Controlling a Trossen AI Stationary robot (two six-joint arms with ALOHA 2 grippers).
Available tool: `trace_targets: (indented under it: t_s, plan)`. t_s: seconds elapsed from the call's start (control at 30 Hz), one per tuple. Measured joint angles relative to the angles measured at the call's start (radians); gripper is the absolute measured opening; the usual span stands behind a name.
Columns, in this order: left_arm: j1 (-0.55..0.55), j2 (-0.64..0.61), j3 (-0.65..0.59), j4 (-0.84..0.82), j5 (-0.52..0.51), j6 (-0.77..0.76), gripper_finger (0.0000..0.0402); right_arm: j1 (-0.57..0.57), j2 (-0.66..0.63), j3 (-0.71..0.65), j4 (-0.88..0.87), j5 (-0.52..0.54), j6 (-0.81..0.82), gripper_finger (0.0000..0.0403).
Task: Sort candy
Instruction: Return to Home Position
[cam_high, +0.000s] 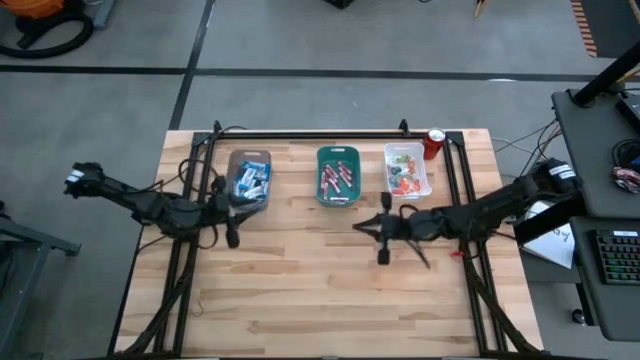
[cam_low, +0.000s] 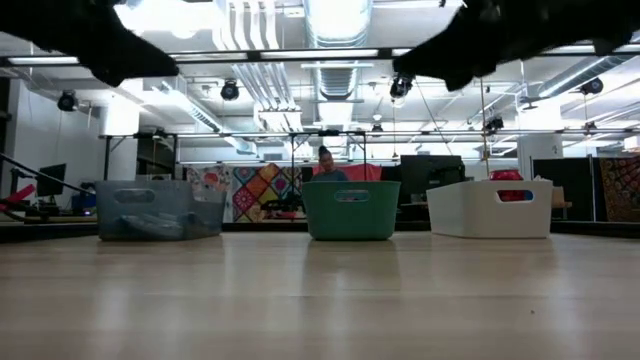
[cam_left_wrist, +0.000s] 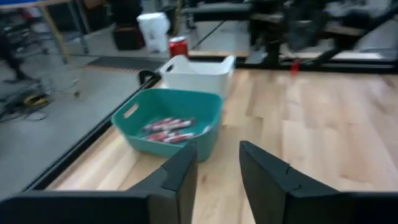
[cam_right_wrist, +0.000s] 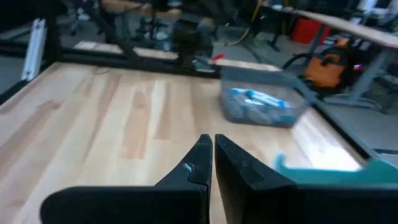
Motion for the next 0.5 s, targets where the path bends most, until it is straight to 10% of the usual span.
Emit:
trace_targets:
  t_s: [0.5]
  plan:
    - [-0.019,-0.57,-0.228,-0.014,0.113,0.147,0.0023,-0.214,-0.461,-0.356,0.057,-0.153,0.013,0.0013]
